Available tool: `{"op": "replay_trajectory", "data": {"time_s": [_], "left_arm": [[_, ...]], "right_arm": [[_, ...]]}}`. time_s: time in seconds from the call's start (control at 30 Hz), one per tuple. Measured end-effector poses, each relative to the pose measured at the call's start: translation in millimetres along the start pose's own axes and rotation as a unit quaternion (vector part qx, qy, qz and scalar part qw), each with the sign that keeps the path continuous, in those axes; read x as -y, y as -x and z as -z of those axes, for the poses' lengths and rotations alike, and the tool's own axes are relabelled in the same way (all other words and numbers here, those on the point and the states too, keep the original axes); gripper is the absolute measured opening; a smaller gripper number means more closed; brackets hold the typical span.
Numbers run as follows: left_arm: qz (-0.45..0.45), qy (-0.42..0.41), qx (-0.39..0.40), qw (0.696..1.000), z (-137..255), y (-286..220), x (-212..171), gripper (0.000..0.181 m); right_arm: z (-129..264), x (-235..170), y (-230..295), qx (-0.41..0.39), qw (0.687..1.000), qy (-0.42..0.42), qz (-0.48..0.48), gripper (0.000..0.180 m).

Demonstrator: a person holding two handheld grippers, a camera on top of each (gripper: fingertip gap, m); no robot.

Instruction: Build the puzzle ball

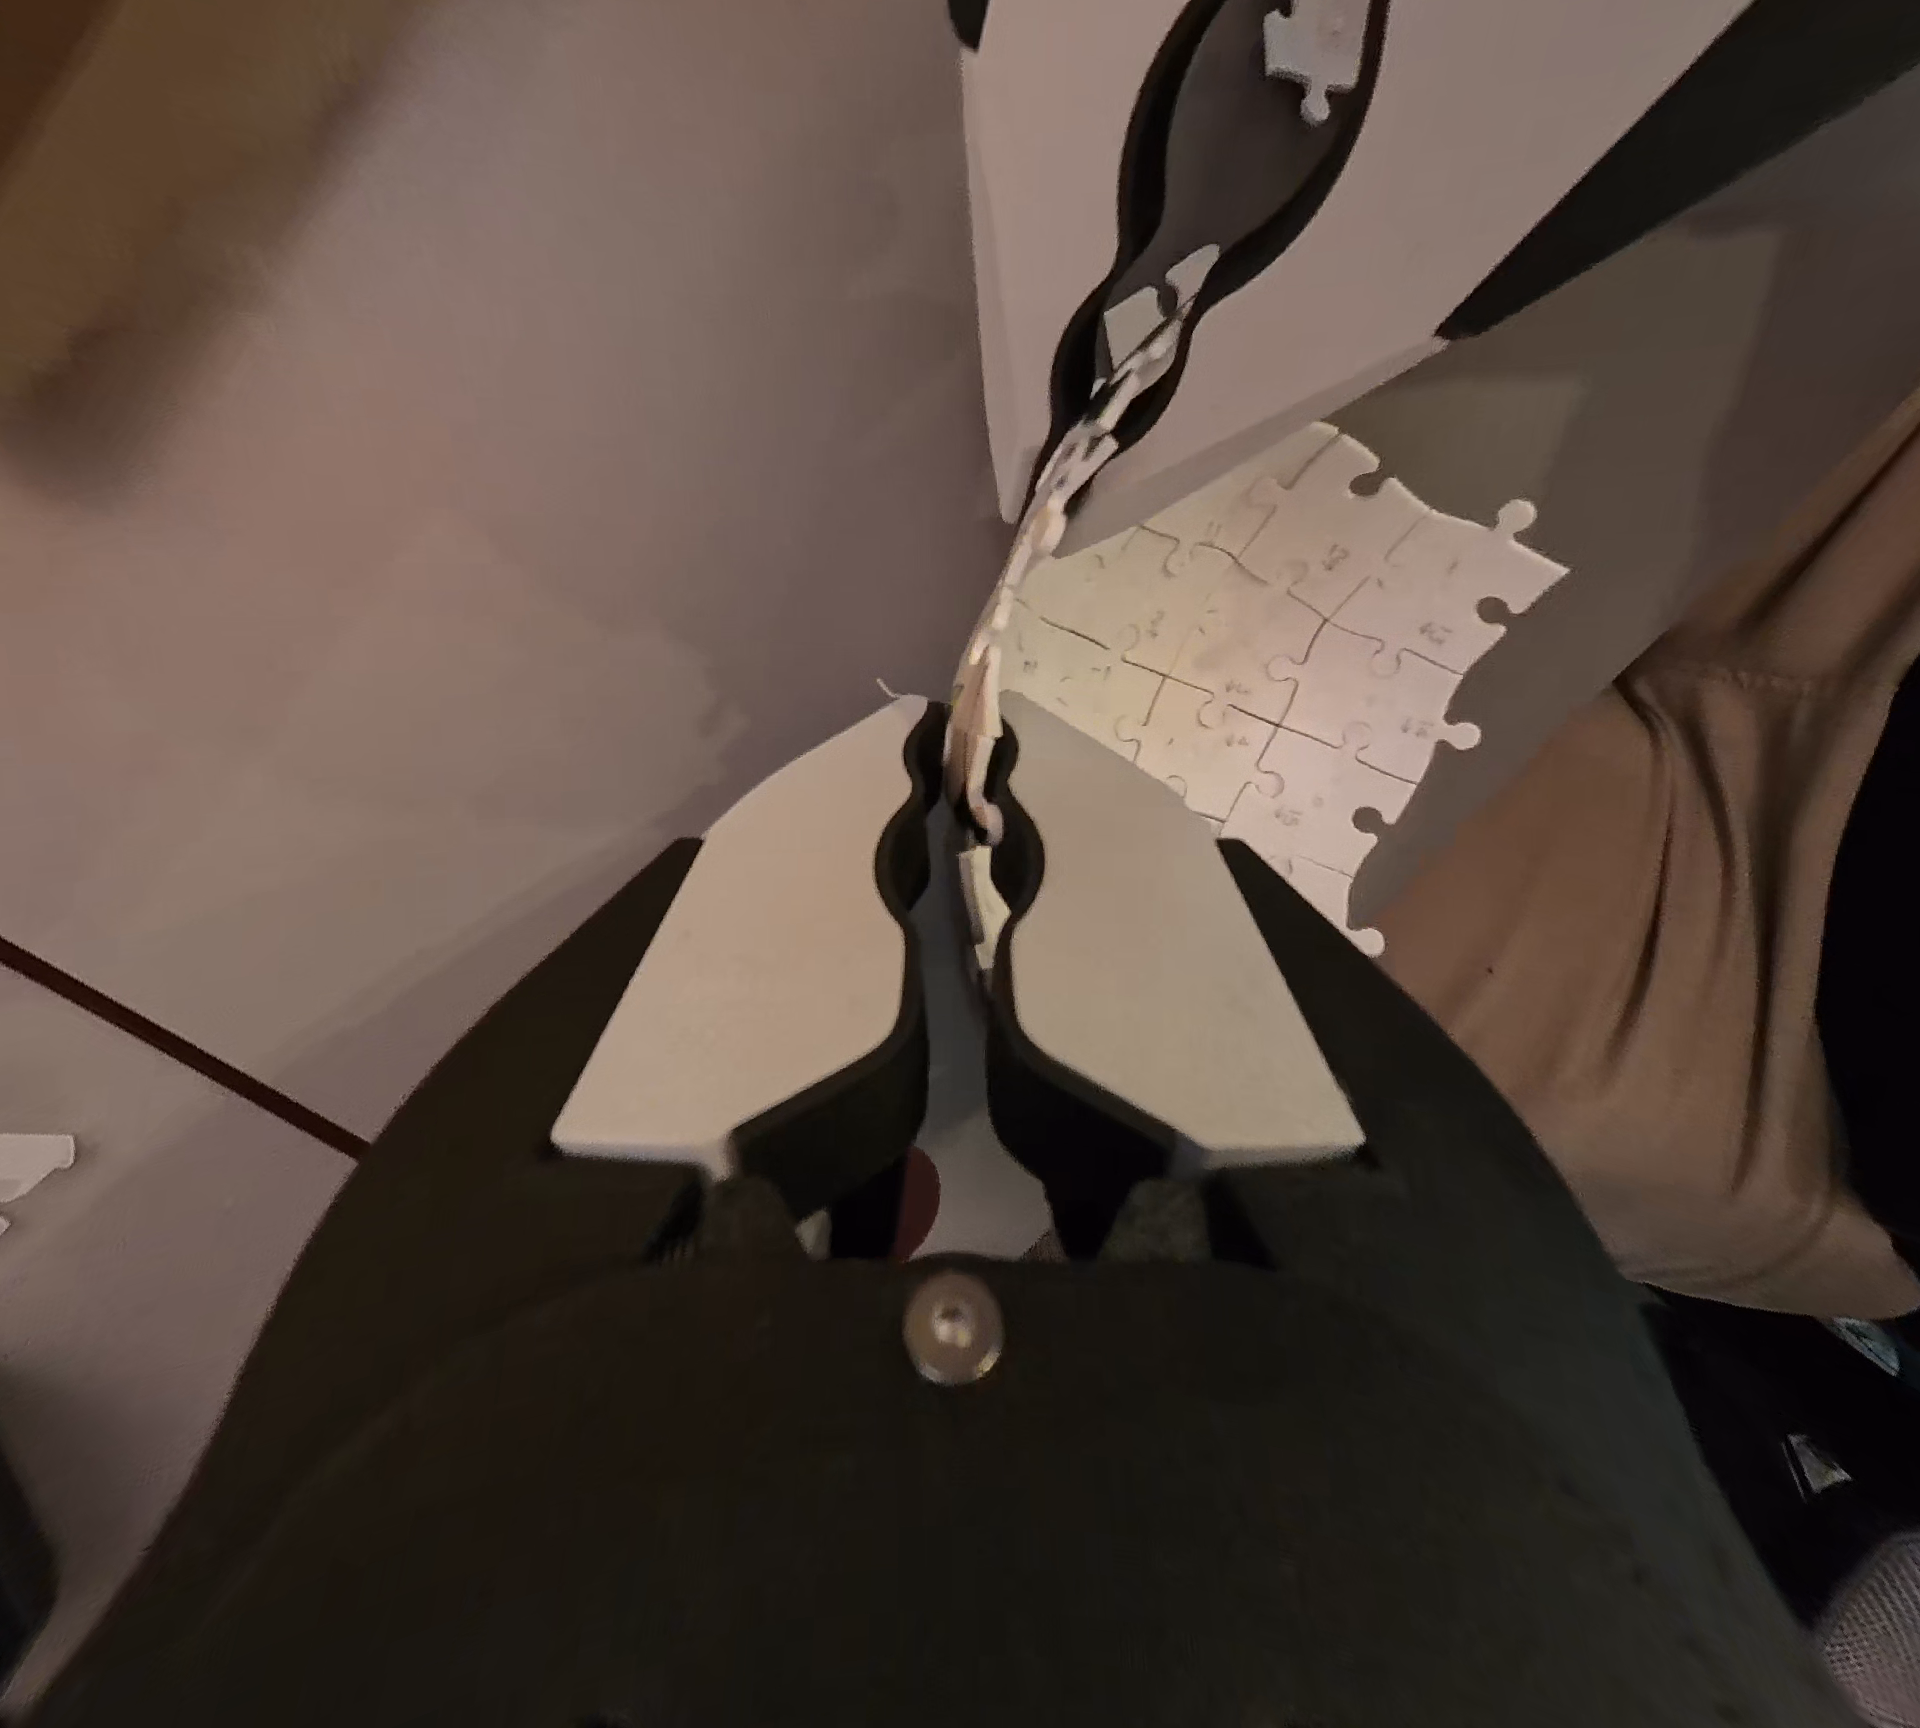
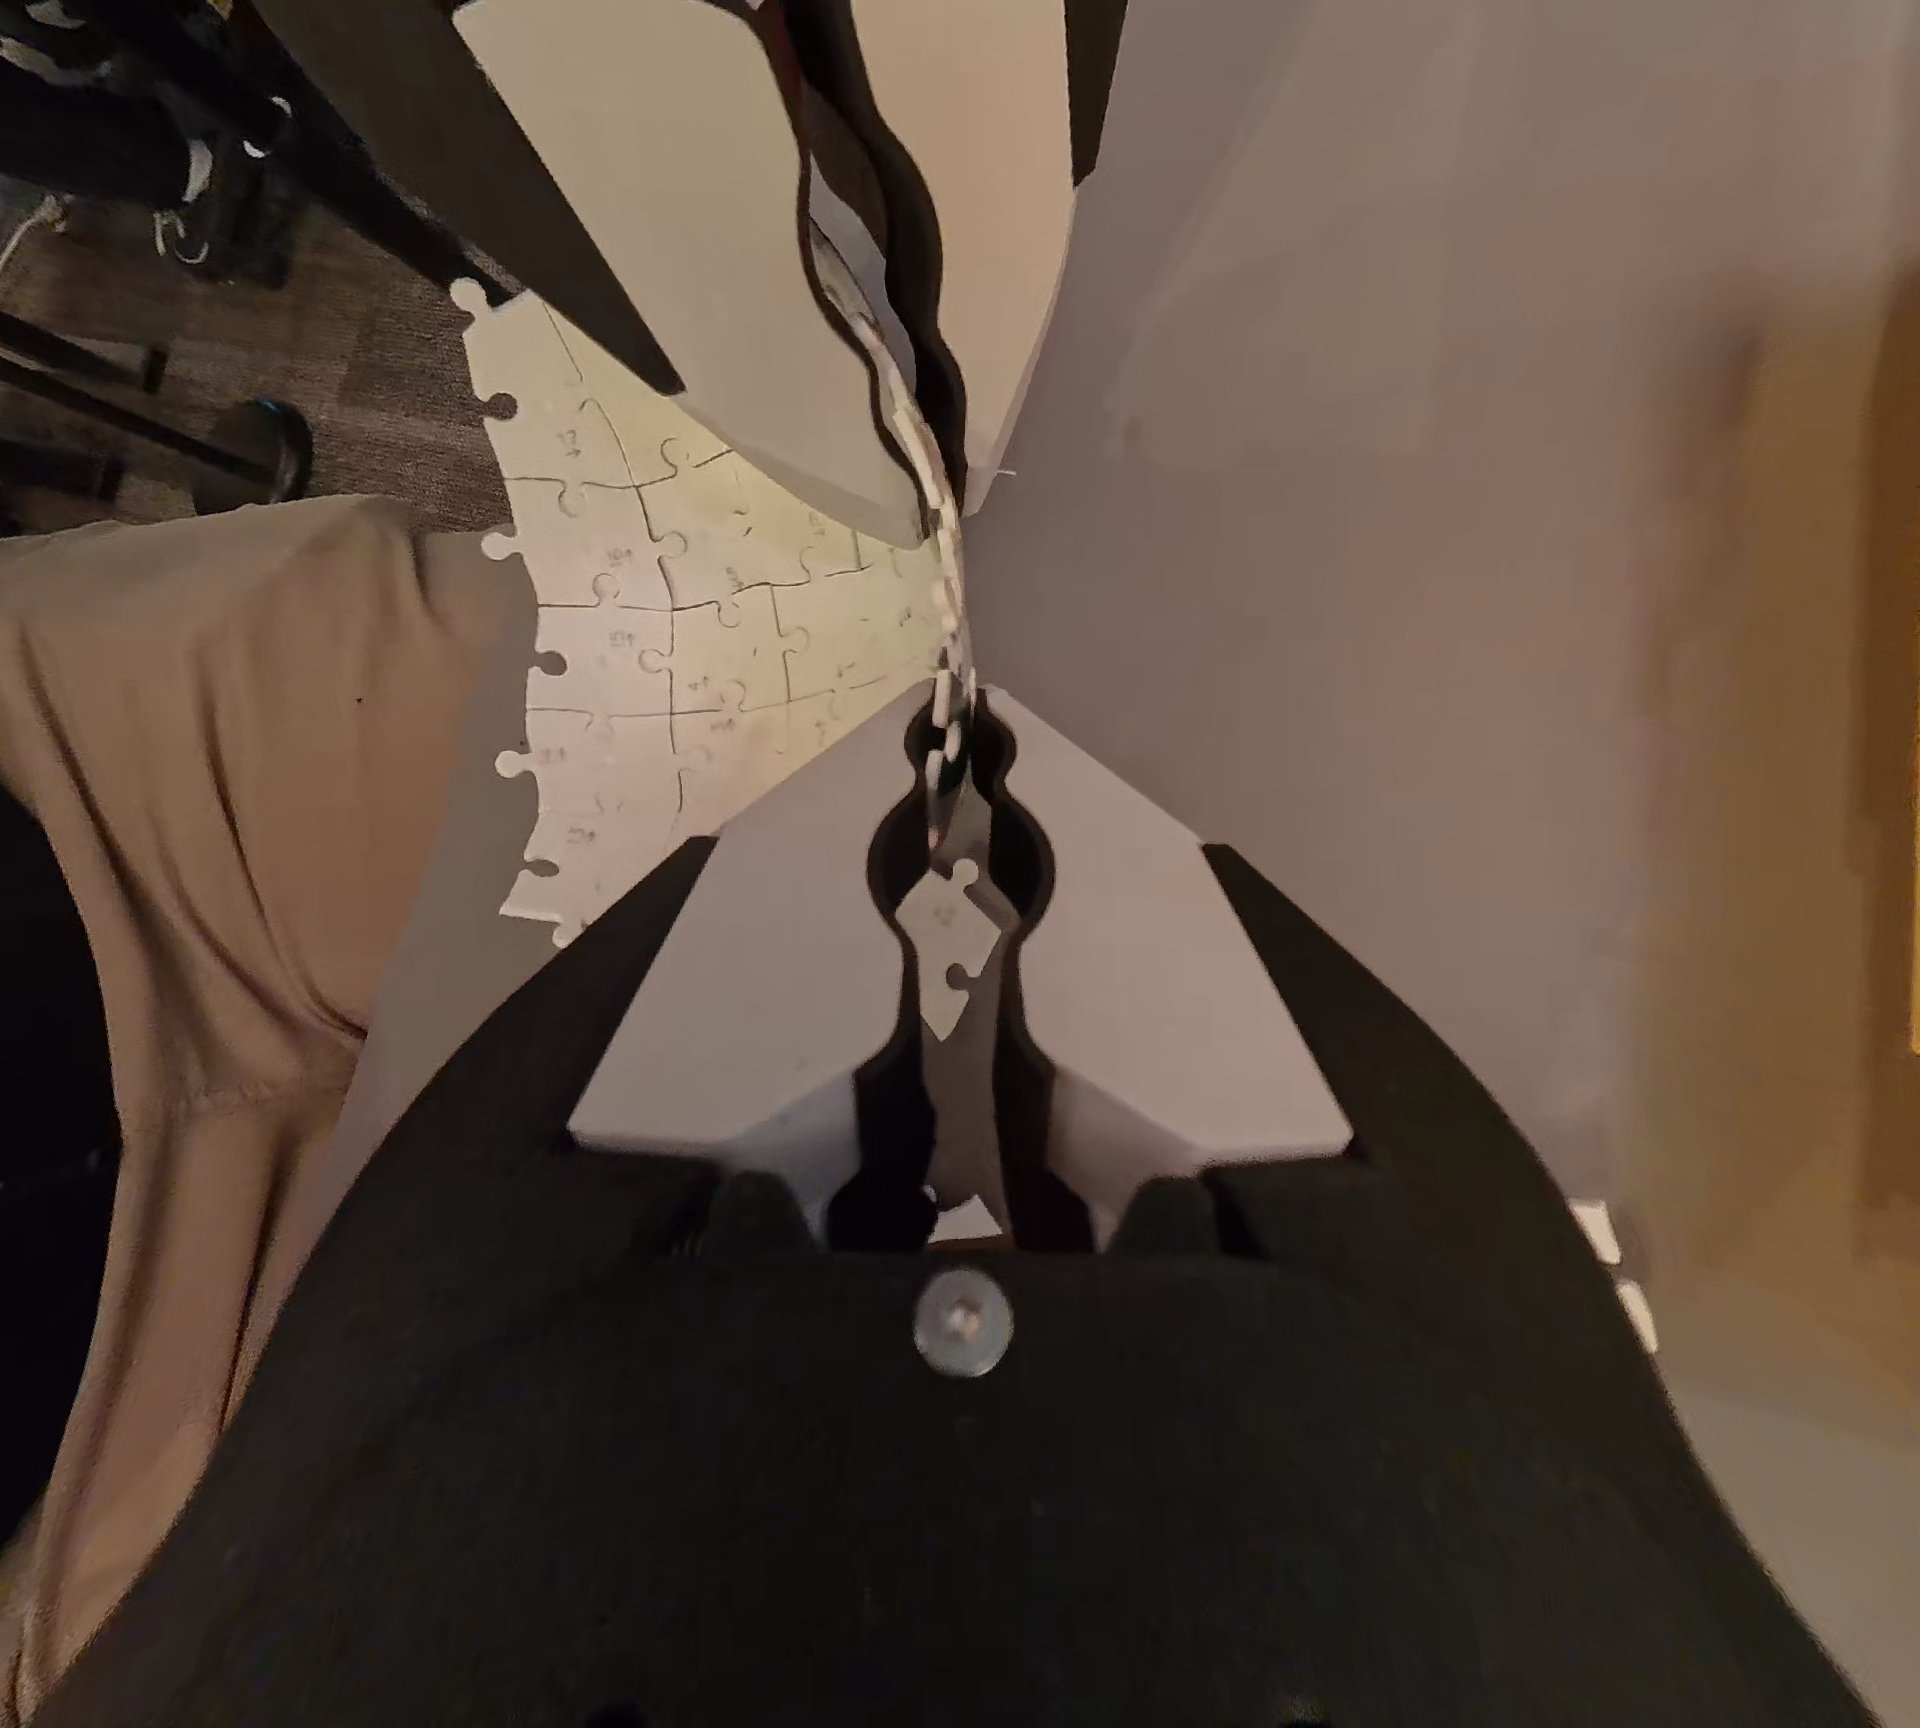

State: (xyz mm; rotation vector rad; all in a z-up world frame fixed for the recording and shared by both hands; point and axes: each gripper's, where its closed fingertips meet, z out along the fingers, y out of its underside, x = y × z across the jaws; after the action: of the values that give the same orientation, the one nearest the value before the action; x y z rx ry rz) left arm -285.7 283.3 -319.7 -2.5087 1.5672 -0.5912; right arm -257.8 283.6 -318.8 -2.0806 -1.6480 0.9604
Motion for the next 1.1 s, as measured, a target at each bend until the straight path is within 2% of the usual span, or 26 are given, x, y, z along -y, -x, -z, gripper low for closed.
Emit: {"op": "replay_trajectory", "data": {"time_s": [0.43, 0.63, 0.77, 1.1], "left_arm": [[0.020, 0.015, 0.007, 1.000, 2.2, -1.4, -1.1, 0.006], [0.005, 0.013, 0.005, 1.000, 1.7, -6.5, 0.8, 0.020], [-0.006, 0.031, 0.025, 0.999, -3.5, -3.6, -1.2, 0.009], [-0.002, 0.036, 0.013, 0.999, -2.1, -8.8, -3.1, 0.005]], "right_arm": [[-0.2, 0.7, 1.1, -0.035, 0.999, -0.002, -0.015, 0.000], [0.0, 0.2, 1.0, -0.032, 0.999, -0.011, -0.026, 0.000], [-1.4, 1.6, 3.4, -0.033, 0.999, -0.015, -0.030, 0.000], [-1.5, 1.5, 6.6, -0.030, 0.999, -0.021, -0.036, 0.000]]}}
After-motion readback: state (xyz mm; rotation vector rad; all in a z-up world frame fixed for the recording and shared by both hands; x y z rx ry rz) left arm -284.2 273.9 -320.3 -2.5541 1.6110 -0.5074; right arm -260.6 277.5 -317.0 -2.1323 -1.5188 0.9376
